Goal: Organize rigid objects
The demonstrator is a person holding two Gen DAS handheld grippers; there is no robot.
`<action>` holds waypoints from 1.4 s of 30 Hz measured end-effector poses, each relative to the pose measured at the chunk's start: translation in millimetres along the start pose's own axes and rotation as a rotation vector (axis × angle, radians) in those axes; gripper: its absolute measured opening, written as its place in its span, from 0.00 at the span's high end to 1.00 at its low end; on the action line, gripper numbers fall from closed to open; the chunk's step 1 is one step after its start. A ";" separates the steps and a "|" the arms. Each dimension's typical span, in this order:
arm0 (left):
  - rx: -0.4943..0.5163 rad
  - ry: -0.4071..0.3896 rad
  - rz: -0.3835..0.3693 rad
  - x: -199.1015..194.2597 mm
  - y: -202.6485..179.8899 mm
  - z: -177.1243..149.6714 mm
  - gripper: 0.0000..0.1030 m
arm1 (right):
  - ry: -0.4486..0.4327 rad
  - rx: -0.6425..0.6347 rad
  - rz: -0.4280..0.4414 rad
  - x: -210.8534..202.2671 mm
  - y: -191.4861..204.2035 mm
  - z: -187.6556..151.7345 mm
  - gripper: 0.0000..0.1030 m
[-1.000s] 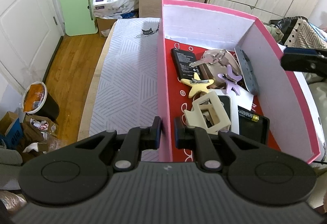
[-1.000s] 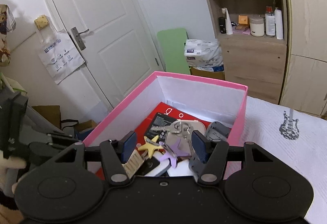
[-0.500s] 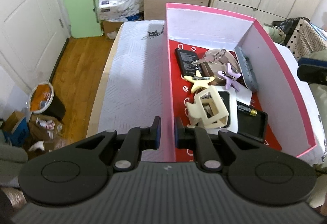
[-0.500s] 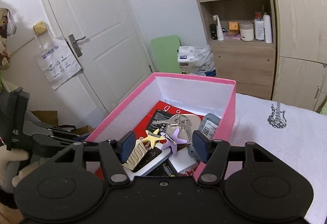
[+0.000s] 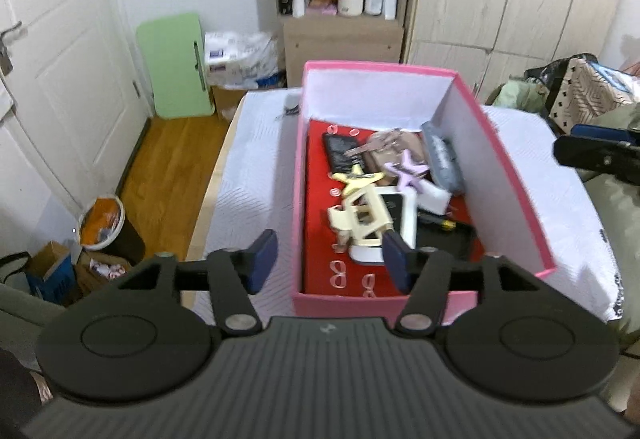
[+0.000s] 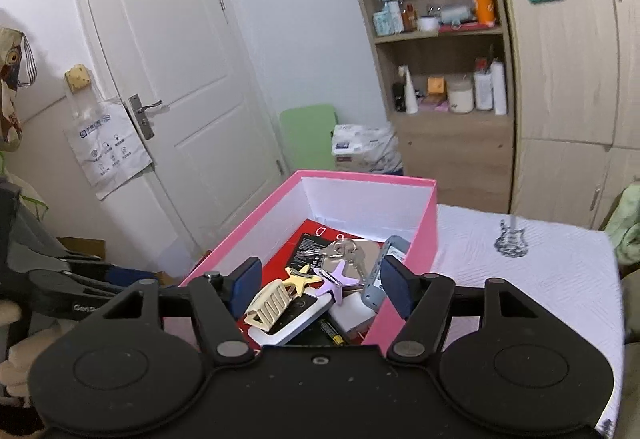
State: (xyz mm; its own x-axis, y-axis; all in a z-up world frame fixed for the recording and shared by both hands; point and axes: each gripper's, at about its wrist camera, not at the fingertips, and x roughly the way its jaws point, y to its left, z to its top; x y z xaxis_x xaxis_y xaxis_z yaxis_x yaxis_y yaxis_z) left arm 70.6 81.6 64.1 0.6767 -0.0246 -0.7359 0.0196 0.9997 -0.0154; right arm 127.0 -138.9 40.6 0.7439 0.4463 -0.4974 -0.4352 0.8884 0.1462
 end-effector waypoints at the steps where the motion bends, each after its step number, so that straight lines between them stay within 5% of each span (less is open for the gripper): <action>1: -0.001 -0.006 -0.008 -3.7 -3.0 -1.6 0.35 | -0.002 -0.002 -0.016 -4.9 2.2 -1.8 0.29; 8: -0.005 -0.026 -0.016 -20.3 -31.2 -11.6 0.07 | -0.023 0.023 -0.109 -37.2 6.1 -12.5 0.15; 13: 0.008 -0.050 0.035 -27.7 -50.7 -18.6 0.05 | -0.026 0.038 -0.119 -56.6 4.5 -18.9 0.15; 21: -0.034 -0.068 -0.002 -40.7 -68.0 -30.8 0.05 | -0.071 0.017 -0.223 -90.0 7.3 -29.7 0.04; 30: -0.077 -0.066 0.039 -46.2 -72.0 -46.6 0.05 | -0.063 0.045 -0.223 -116.6 6.1 -50.7 0.01; 35: -0.026 -0.066 0.054 -44.3 -79.0 -54.0 0.05 | -0.080 0.009 -0.321 -121.1 13.8 -67.4 0.01; 42: 0.023 -0.033 0.023 -39.3 -89.1 -65.1 0.05 | -0.053 0.025 -0.353 -121.7 17.8 -77.7 0.01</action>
State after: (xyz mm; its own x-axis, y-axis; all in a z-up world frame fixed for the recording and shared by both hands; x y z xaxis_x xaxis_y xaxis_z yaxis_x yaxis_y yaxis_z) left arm -5.7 -6.3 50.4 0.7012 -0.0022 -0.7129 0.0204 0.9996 0.0170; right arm -10.7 -185.7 37.3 0.8719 0.1154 -0.4759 -0.1342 0.9909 -0.0055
